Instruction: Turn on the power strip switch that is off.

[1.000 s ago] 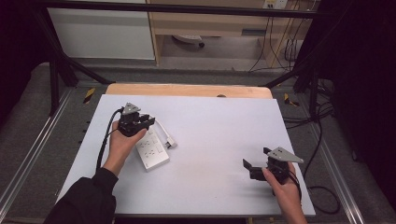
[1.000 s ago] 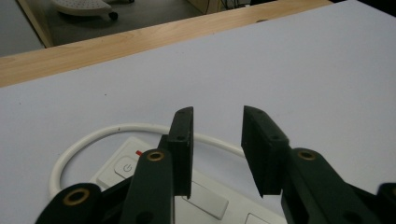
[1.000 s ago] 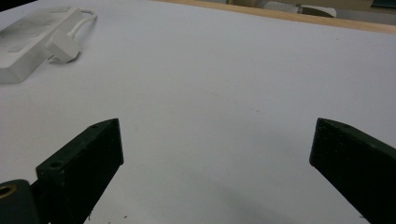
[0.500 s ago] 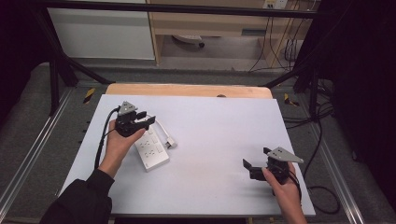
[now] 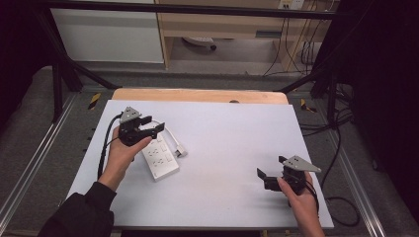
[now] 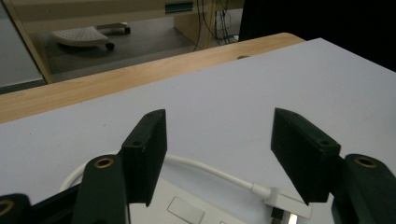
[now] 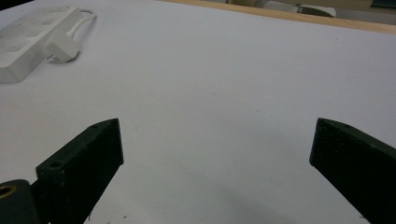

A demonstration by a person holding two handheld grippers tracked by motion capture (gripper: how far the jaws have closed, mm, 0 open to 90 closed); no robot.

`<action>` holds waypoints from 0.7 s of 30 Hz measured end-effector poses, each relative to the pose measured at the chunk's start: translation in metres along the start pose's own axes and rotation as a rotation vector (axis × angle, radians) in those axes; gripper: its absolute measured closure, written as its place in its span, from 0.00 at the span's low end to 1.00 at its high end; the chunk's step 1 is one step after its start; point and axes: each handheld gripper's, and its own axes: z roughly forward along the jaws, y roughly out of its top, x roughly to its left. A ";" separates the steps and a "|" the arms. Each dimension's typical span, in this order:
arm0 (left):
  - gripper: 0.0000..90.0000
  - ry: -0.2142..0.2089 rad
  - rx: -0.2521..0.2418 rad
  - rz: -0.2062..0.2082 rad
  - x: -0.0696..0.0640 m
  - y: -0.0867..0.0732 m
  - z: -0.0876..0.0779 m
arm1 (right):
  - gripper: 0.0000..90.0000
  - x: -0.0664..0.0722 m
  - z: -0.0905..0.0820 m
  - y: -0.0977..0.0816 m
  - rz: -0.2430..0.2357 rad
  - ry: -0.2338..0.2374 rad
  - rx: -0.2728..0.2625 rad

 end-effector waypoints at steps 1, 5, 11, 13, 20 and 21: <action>0.39 -0.003 -0.003 -0.001 -0.001 0.000 -0.001 | 0.04 0.000 0.000 0.000 -0.001 0.000 0.000; 0.34 -0.004 -0.013 0.009 -0.004 0.001 -0.005 | 0.04 0.000 0.000 0.000 -0.001 0.000 0.000; 0.24 0.004 -0.027 0.025 -0.009 0.002 -0.012 | 0.04 0.000 0.000 0.000 0.000 0.000 0.001; 0.20 0.004 -0.029 0.027 -0.011 0.003 -0.014 | 0.04 0.000 0.000 0.000 -0.001 0.000 0.001; 0.15 -0.002 -0.048 0.047 -0.017 0.004 -0.023 | 0.04 0.000 0.001 0.000 0.000 0.000 0.002; 0.15 -0.007 -0.056 0.043 -0.018 0.004 -0.024 | 0.04 0.000 0.000 0.000 0.000 0.000 0.003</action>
